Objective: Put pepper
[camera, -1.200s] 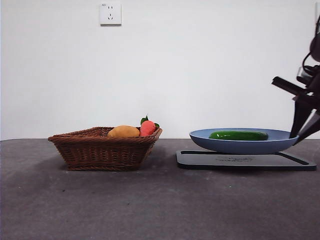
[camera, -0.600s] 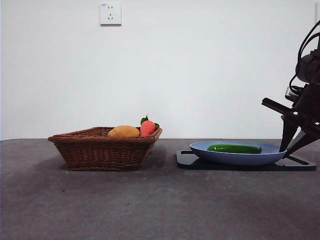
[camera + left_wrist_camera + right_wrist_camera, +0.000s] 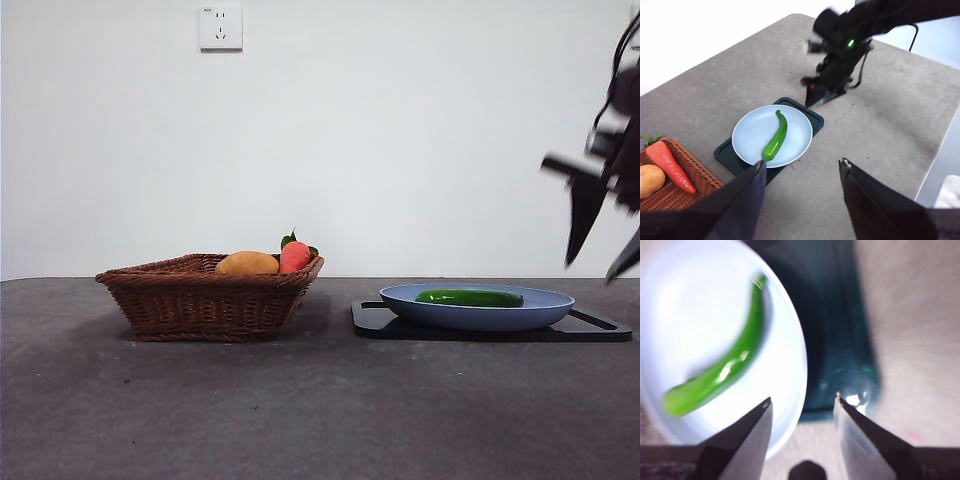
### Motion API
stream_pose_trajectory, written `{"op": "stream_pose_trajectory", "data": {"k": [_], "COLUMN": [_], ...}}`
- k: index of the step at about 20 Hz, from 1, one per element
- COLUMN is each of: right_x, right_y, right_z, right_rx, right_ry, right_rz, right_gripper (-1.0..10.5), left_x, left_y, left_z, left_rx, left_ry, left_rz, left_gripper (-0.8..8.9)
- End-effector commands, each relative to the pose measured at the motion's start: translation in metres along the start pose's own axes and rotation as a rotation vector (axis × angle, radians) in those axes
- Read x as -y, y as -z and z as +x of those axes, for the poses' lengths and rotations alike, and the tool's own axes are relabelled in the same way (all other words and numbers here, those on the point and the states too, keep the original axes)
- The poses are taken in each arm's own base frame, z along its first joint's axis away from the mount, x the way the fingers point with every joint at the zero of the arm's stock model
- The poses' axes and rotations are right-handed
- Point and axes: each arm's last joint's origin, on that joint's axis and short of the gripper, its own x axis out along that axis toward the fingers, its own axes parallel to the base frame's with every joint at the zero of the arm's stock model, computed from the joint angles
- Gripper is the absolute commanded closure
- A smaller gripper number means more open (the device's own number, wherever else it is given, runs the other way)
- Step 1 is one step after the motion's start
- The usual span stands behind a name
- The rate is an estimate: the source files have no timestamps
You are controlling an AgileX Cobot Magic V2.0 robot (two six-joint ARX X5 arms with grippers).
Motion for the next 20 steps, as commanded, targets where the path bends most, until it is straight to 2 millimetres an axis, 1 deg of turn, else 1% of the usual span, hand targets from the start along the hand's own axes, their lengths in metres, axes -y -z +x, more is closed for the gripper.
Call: {"op": "stream_pose_trajectory", "data": {"k": [1,3,5,6,9,11,13,15,17,18,19,20], "right_x": [-0.006,-0.015,-0.026,-0.031,-0.050,-0.060,-0.067,-0.069,-0.068,-0.067,-0.066,-0.065], "right_y": [0.000,0.012,0.031,0.043,0.087,0.121,0.155,0.186,0.208,0.217,0.222,0.225], "right_z": [-0.035,-0.071,-0.109,-0.127,-0.177,-0.205,-0.229,-0.246,-0.258,-0.262,-0.265,-0.267], "right_rx": [0.065,0.111,0.147,0.157,0.179,0.195,0.206,0.219,0.233,0.238,0.244,0.256], "right_ry": [0.004,0.000,-0.013,-0.049,-0.190,-0.263,-0.321,-0.344,-0.369,-0.382,-0.384,-0.386], "right_rz": [-0.046,-0.085,-0.142,-0.170,-0.268,-0.352,-0.429,-0.501,-0.555,-0.569,-0.579,-0.601], "right_gripper": [7.2,7.2,7.2,7.2,7.3,7.3,7.3,7.3,7.4,7.8,8.3,9.0], "left_x": [0.002,0.002,0.002,0.002,0.002,0.002,0.002,0.002,0.002,0.002,0.002,0.002], "left_y": [-0.005,-0.005,-0.005,-0.005,-0.005,-0.003,0.000,0.002,0.004,0.004,0.004,0.004], "left_z": [-0.001,-0.001,-0.001,-0.001,-0.001,-0.001,-0.001,-0.001,-0.001,-0.001,-0.001,-0.001], "left_rx": [0.019,0.018,0.018,0.018,0.015,-0.006,-0.038,-0.057,-0.071,-0.074,-0.079,-0.079], "left_ry": [0.005,0.005,0.005,0.006,0.006,0.006,0.006,0.006,0.006,0.007,0.007,0.008], "left_rz": [0.013,0.014,0.014,0.014,0.014,0.015,0.017,0.018,0.015,0.015,0.016,0.016], "left_gripper": [5.51,5.51,5.51,5.52,5.55,5.55,5.55,5.56,5.57,5.68,6.21,6.97]}}
